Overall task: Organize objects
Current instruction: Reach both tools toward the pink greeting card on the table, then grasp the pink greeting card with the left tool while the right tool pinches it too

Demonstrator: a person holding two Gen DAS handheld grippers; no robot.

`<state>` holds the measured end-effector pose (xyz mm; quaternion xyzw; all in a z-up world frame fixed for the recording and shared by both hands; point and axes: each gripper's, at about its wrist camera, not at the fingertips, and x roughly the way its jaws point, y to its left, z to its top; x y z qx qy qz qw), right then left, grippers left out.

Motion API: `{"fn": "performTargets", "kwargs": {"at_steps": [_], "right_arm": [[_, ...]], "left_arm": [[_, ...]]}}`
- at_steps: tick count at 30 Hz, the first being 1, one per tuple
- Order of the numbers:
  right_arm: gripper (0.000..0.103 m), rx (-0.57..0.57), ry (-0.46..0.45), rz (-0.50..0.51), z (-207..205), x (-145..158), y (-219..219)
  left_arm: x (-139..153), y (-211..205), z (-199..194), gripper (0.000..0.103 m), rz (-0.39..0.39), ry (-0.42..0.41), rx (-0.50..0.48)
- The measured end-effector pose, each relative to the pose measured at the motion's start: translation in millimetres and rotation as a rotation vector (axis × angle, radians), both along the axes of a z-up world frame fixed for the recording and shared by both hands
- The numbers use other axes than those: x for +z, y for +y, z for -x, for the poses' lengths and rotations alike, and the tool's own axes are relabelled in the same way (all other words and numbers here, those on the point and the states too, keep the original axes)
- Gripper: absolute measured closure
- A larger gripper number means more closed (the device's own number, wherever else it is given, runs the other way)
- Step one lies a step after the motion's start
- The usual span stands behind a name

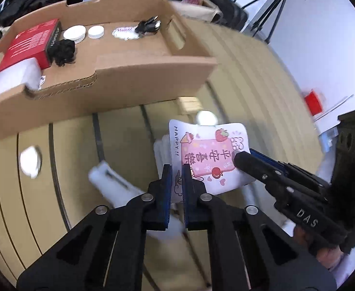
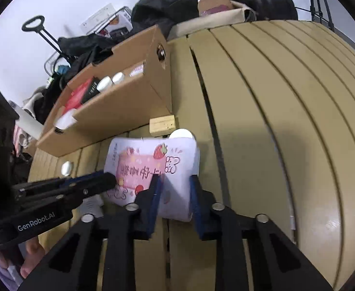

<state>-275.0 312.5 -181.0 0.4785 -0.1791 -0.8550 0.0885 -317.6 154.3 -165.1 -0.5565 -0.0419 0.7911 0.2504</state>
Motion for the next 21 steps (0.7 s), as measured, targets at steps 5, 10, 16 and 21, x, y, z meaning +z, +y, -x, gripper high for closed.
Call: {"fn": "performTargets", "kwargs": {"at_steps": [5, 10, 16, 21], "right_arm": [[0.085, -0.007, 0.092, 0.023, -57, 46, 4], [0.085, 0.027, 0.077, 0.029, -121, 62, -12], [0.085, 0.09, 0.095, 0.011, -145, 79, -38], [0.085, 0.111, 0.117, -0.015, -139, 99, -50]], "left_arm": [[39, -20, -72, 0.099, -0.12, 0.026, 0.029], [51, -45, -135, 0.099, -0.164, 0.011, 0.078], [68, -65, -158, 0.099, -0.18, 0.052, 0.131], [88, -74, -140, 0.099, -0.2, 0.097, 0.138]]}}
